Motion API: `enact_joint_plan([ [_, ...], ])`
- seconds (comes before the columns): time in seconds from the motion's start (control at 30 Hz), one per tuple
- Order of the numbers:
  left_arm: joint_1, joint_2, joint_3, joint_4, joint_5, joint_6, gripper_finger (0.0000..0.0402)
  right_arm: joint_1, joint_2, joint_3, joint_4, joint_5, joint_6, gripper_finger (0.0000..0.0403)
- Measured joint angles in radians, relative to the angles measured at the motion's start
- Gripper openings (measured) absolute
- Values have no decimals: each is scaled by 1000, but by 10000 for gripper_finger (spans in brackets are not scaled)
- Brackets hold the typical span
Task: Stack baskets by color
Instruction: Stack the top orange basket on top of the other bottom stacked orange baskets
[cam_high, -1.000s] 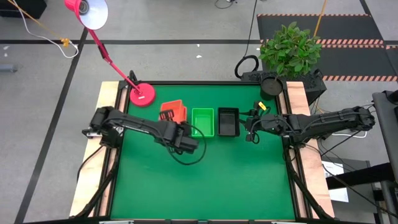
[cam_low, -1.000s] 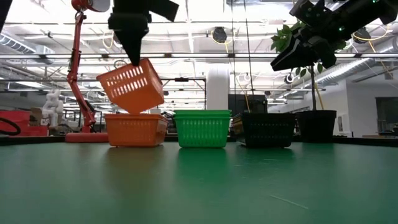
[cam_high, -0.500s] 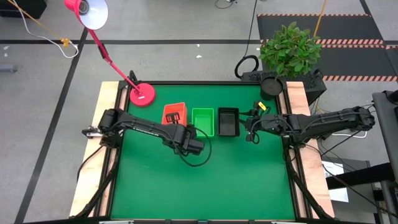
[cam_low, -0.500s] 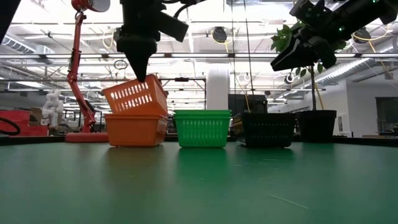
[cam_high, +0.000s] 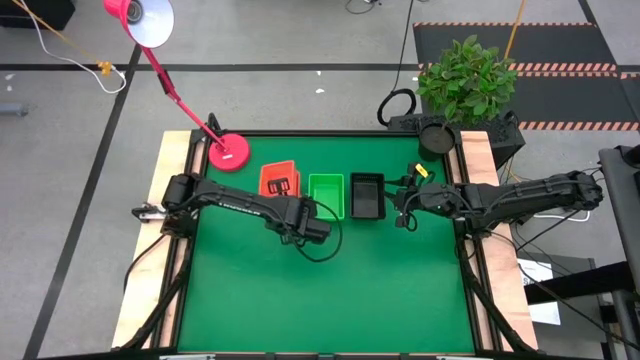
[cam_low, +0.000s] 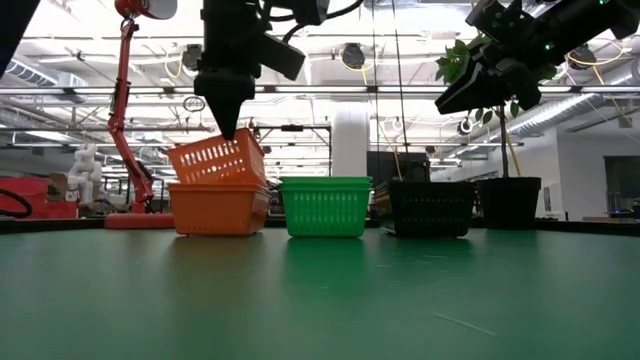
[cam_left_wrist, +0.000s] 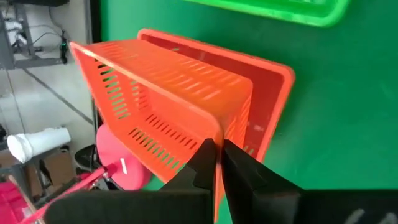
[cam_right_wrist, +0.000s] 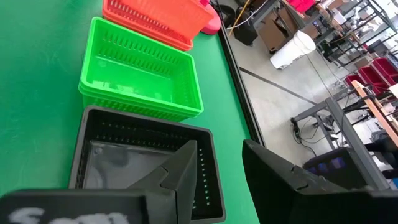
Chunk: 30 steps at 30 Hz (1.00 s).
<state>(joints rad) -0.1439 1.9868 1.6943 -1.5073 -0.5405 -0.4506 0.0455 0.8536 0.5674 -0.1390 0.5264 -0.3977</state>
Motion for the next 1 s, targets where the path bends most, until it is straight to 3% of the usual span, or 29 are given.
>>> enact_joint_plan([
  [0.27, 1, 5, 0, 69, 41, 75, 30, 0, 0, 0, 0, -2, 0, 125],
  [0.53, 1, 5, 0, 68, 43, 76, 104, 0, 0, 0, 0, -2, 1, 125],
  [0.67, 1, 5, 0, 65, 44, 92, 122, 0, 0, 0, 0, -2, 3, 125],
  [0.8, 0, 5, 0, 65, 54, 120, 102, 0, 0, 0, 0, -2, 3, 125],
  [1.0, 0, 5, 0, 61, 96, 182, 20, 0, 0, 0, 0, -2, 3, 125],
])
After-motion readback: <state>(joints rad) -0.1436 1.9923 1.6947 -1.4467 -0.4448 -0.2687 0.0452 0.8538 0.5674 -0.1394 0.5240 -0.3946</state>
